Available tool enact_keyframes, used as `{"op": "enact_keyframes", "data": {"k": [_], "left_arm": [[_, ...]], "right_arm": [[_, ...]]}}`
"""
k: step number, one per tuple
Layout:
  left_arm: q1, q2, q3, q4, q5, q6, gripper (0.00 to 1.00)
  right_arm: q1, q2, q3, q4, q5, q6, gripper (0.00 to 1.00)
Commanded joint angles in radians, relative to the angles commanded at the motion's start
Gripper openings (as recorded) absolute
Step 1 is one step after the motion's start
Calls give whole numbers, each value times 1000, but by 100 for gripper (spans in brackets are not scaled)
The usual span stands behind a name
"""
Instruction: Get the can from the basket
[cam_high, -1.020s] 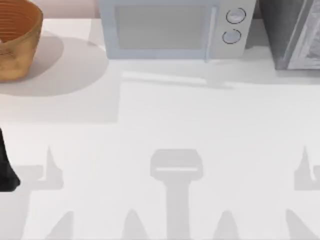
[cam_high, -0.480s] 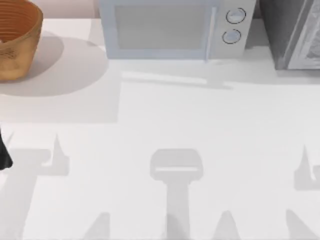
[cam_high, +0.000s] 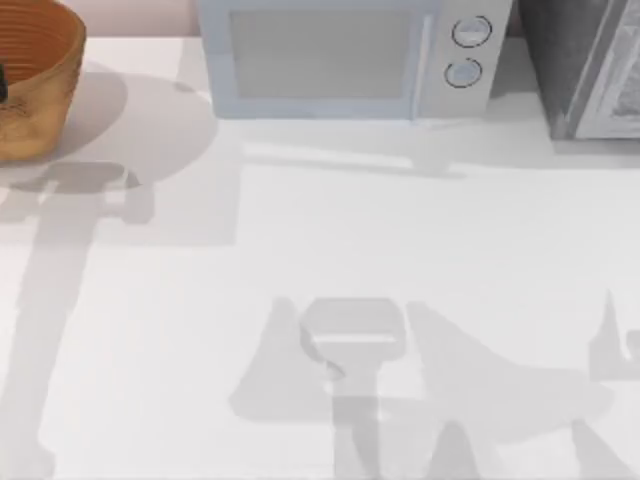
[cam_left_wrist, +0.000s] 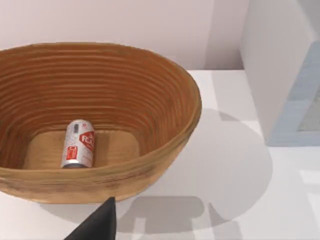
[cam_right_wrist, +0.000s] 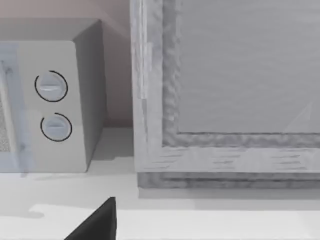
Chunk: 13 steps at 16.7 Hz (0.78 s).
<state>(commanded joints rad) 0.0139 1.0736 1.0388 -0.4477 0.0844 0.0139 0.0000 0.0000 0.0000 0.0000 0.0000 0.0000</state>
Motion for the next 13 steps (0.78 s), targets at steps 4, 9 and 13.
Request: {"op": "enact_keyframes", "data": {"k": [4, 9, 13], "left_arm": [[36, 422, 352, -146, 34, -25, 100], [113, 751, 689, -282, 34, -32, 100], [136, 992, 958, -411, 42, 3, 100]], "right_arm": [[0, 0, 0, 0, 0, 0, 100], [0, 0, 0, 0, 0, 0, 100], [0, 0, 0, 0, 0, 0, 100]]}}
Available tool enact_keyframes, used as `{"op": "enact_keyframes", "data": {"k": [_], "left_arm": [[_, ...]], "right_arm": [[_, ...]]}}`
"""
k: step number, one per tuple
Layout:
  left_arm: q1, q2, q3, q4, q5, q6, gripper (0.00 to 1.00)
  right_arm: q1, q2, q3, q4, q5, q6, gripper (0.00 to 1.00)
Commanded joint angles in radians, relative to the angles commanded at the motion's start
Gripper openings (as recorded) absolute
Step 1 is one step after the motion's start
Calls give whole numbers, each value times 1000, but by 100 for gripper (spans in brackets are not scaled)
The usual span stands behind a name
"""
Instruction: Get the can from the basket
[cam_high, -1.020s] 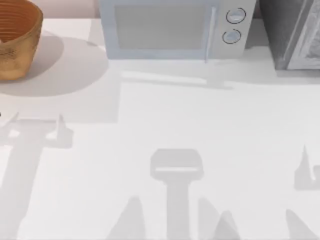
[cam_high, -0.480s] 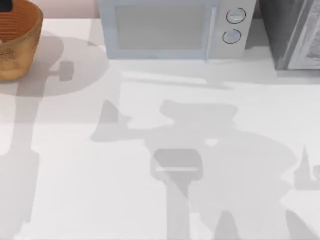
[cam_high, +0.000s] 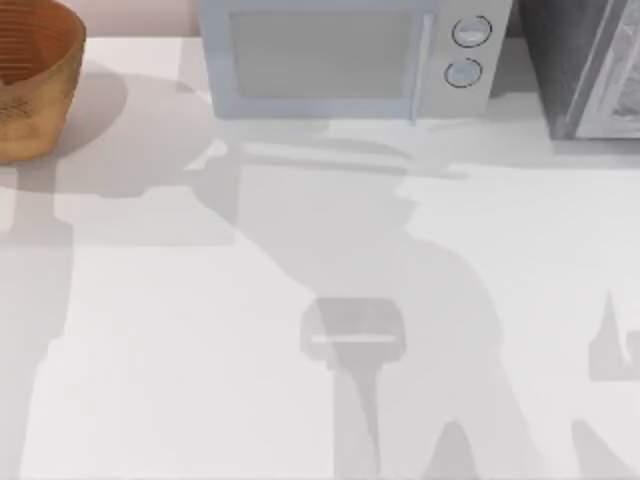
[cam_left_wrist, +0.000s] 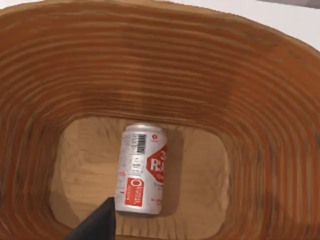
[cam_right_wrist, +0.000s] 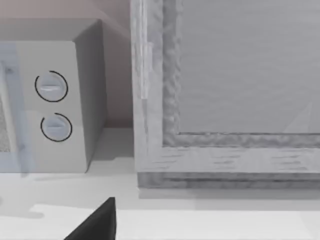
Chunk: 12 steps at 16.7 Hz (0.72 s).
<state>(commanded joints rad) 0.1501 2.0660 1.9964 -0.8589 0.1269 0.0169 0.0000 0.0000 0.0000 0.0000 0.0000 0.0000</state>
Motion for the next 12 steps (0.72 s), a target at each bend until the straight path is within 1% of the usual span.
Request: {"op": "enact_keyframes", "data": {"k": [3, 7, 9, 12], "left_arm": [[11, 231, 164, -142, 1, 34, 100], [41, 462, 396, -326, 5, 79, 100], [56, 548, 516, -395, 9, 106, 100], [63, 615, 657, -452, 18, 153, 100]], "right_arm": [[0, 0, 0, 0, 0, 0, 100], [0, 0, 0, 0, 0, 0, 100], [0, 0, 0, 0, 0, 0, 100], [0, 0, 0, 0, 0, 0, 100]]}}
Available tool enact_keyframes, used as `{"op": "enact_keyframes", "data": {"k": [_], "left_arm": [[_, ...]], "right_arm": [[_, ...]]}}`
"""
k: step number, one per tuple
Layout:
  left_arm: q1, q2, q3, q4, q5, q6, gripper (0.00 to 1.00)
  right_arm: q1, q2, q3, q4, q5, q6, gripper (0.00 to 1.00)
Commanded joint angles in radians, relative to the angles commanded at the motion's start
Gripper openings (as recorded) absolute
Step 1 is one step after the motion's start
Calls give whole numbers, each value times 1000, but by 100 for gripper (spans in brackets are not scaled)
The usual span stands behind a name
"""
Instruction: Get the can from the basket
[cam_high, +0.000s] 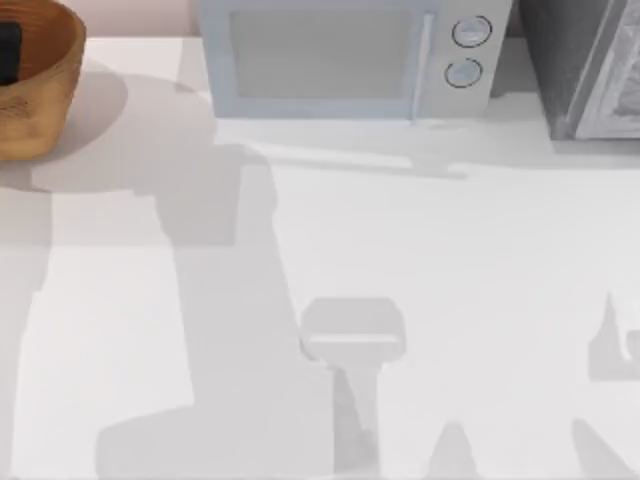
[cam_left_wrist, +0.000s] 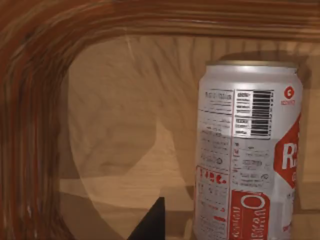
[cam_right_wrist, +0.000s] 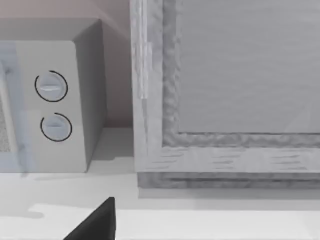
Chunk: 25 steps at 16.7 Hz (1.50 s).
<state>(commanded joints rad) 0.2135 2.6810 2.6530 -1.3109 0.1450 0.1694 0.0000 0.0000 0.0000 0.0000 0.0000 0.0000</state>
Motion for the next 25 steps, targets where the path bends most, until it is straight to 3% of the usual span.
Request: {"op": "enact_keyframes", "data": {"k": [10, 21, 25], "left_arm": [[-14, 12, 70, -6, 9, 39, 100], [-24, 104, 17, 135, 7, 26, 100], [-24, 104, 17, 135, 7, 26, 70]], "right_arm": [[0, 0, 0, 0, 0, 0, 100], [0, 0, 0, 0, 0, 0, 100], [0, 0, 0, 0, 0, 0, 100]]}}
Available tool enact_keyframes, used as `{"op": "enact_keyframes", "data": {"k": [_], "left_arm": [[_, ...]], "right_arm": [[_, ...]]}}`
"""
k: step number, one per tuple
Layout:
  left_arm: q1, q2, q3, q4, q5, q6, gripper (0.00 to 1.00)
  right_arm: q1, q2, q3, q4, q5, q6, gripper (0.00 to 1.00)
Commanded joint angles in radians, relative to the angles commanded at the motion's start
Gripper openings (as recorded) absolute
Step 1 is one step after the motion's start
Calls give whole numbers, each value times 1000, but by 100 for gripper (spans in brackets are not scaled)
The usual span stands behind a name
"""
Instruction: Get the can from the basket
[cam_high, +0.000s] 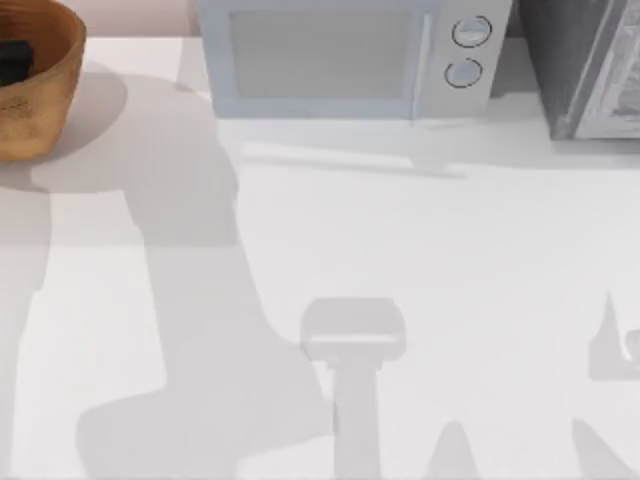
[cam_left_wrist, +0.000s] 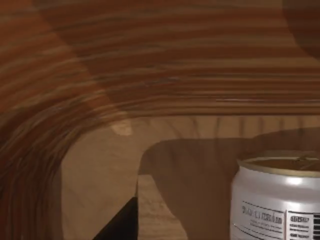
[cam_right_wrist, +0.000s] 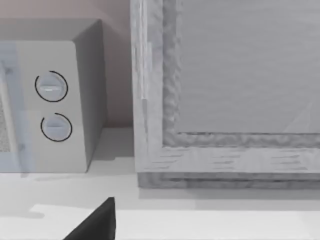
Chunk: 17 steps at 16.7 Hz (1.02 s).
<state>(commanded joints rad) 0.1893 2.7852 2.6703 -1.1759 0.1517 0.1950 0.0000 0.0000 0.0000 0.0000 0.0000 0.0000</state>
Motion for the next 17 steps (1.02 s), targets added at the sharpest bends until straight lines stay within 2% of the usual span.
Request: {"op": "enact_keyframes", "data": {"k": [9, 17], "left_arm": [[0, 0, 0, 0, 0, 0, 2], [0, 0, 0, 0, 0, 0, 0]], "right_arm": [[0, 0, 0, 0, 0, 0, 100], [0, 0, 0, 0, 0, 0, 100]]}}
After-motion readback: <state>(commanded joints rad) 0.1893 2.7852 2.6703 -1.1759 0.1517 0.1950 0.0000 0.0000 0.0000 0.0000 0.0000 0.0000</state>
